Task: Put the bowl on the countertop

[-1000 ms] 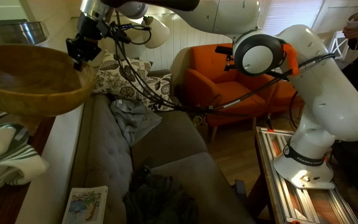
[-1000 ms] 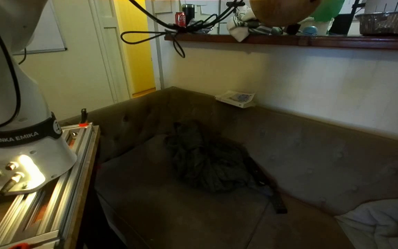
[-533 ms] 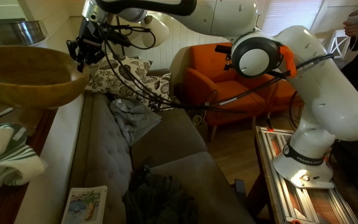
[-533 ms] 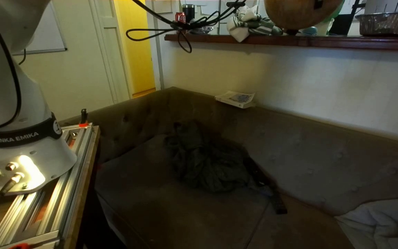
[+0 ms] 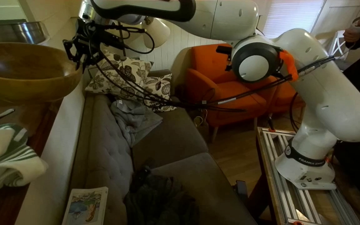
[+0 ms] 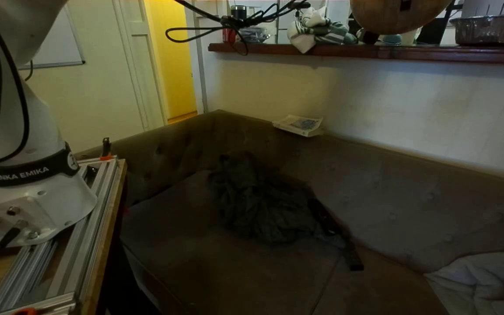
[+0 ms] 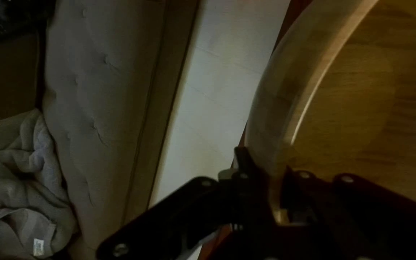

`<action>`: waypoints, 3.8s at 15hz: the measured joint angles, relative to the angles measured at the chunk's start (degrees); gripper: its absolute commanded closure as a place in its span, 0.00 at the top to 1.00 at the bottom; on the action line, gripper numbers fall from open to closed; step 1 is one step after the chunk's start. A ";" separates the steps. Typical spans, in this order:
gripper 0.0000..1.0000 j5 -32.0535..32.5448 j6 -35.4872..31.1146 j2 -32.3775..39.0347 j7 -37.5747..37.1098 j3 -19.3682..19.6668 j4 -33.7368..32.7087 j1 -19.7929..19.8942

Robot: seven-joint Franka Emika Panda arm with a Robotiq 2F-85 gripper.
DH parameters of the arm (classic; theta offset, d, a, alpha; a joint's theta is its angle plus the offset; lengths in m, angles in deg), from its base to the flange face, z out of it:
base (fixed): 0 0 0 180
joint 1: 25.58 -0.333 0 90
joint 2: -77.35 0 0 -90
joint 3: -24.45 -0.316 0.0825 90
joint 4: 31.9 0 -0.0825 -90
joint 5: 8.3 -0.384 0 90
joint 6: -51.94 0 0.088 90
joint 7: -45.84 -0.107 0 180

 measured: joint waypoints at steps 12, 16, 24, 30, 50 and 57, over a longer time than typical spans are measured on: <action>0.04 0.19 -5.24 2.24 -8.06 0.09 0.54 -3.41; 0.04 2.75 -4.69 2.25 -6.04 0.91 0.24 -4.47; 0.43 5.98 -4.53 2.41 -2.31 1.55 -0.69 -5.22; 0.17 5.60 -5.49 2.42 -2.71 1.19 -3.77 -5.23; 0.73 5.43 -11.72 4.44 -10.32 0.61 -4.69 -5.70; 1.00 6.93 -11.24 3.63 -10.57 1.29 -7.72 -6.14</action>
